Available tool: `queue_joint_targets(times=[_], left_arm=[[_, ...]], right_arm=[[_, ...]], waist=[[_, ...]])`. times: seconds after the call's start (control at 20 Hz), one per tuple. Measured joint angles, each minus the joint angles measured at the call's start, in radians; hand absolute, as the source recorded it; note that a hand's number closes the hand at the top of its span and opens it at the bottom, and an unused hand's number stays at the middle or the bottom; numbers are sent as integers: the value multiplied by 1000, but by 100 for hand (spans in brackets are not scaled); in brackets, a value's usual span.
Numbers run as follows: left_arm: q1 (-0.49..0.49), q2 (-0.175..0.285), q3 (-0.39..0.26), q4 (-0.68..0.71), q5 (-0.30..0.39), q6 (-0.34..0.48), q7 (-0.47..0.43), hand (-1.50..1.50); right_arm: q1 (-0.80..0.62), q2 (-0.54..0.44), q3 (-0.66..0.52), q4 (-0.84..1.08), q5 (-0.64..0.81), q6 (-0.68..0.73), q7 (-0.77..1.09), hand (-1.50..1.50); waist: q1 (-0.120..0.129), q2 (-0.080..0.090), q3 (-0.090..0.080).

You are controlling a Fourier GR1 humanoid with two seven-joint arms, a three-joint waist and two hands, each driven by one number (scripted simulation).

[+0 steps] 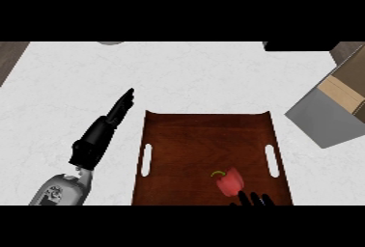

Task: Pick the bell pepper from the tray and place it in the cardboard box

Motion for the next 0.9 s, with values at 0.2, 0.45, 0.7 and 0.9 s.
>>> queue_joint_targets(times=[0.2,0.45,0.7,0.9], left_arm=[[-6,-24,10,8,-25,-11,3,0],[-23,-33,45,14,-33,-42,15,0],[-25,-56,69,27,-55,-64,12,0],[-11,-65,87,5,-62,-91,22,0]], right_arm=[[-76,90,17,77,19,52,48,-150],[-137,150,-5,190,17,68,81,-150],[-182,168,-50,277,-18,41,70,-150],[-224,168,-86,322,-45,14,33,-150]], waist=[[5,1,1],[7,1,1],[7,1,2],[8,1,2]])
